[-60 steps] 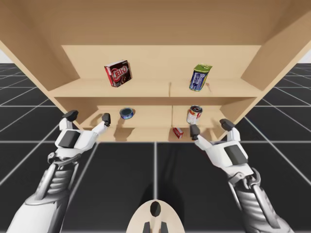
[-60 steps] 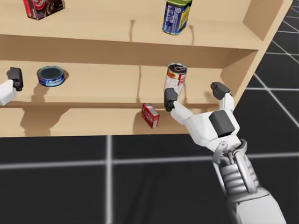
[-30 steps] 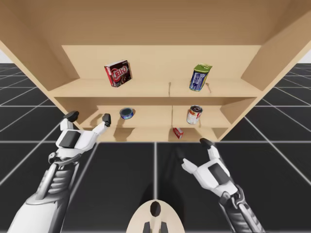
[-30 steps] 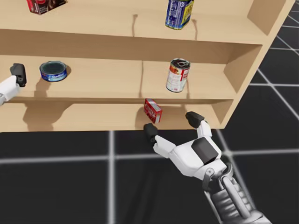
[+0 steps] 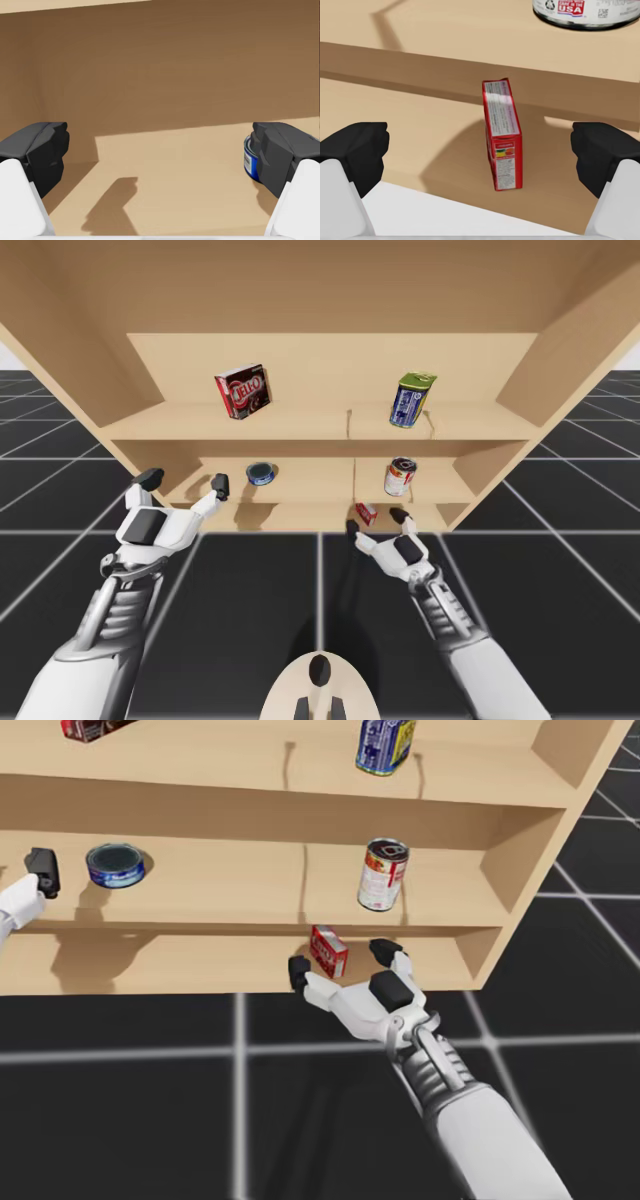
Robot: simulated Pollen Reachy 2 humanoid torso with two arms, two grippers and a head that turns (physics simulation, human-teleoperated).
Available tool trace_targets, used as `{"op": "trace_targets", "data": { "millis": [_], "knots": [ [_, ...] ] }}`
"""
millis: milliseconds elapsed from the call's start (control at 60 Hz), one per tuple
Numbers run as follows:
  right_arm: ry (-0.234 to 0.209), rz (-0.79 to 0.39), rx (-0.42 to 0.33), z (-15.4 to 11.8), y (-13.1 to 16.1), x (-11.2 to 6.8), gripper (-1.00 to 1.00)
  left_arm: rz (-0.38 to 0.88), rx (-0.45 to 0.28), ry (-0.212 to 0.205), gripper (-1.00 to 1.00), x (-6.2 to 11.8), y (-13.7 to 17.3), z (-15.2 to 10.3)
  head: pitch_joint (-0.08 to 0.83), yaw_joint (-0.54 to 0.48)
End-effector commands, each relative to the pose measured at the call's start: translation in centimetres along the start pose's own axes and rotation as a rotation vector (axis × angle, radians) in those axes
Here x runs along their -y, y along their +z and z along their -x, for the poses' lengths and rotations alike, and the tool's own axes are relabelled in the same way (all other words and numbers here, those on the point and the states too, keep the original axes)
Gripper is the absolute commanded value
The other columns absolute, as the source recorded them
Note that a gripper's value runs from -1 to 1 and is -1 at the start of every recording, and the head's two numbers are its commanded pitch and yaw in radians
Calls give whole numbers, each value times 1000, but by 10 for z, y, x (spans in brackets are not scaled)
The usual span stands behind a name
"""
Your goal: Retrieve the gelatin box from the shelves.
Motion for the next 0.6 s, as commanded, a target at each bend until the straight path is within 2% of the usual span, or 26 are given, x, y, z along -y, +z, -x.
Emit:
{"op": "trace_targets", "data": {
  "millis": [17,183,317,383,433,450,467,483,500,517,533,583,600],
  "knots": [
    [-20,4,-33,9,-32,-7,-1000,3,0,1,-1000,0,0,0,623,-177],
    [-21,17,-83,20,-51,-2,-1000,4,0,0,-1000,1,0,0,624,-183],
    [3,14,-89,22,-60,-2,-1000,5,1,1,-1000,1,0,0,625,-184],
    [-1,10,-109,24,-64,-1,-1000,6,1,1,-1000,1,0,0,625,-186],
    [16,-4,-125,26,-67,0,-1000,6,1,1,-1000,1,0,0,625,-186],
    [18,3,-123,26,-66,-1,-905,6,1,1,-1000,1,0,0,625,-186],
    [20,-1,-125,27,-67,-1,-707,6,1,1,-1000,1,0,0,625,-186],
    [23,4,-124,27,-67,-1,-658,6,1,1,-1000,1,0,0,625,-186],
    [35,9,-127,28,-68,-1,-293,6,1,2,-1000,1,0,0,625,-186],
    [35,10,-128,28,-68,-1,372,6,1,2,-1000,1,0,0,625,-186],
    [33,10,-130,29,-68,-1,564,6,1,3,-1000,1,0,0,625,-186],
    [31,14,-143,31,-69,0,973,7,1,3,-1000,1,0,0,626,-187],
    [33,15,-143,31,-69,0,990,7,1,3,-1000,1,0,0,626,-187]
  ]
}}
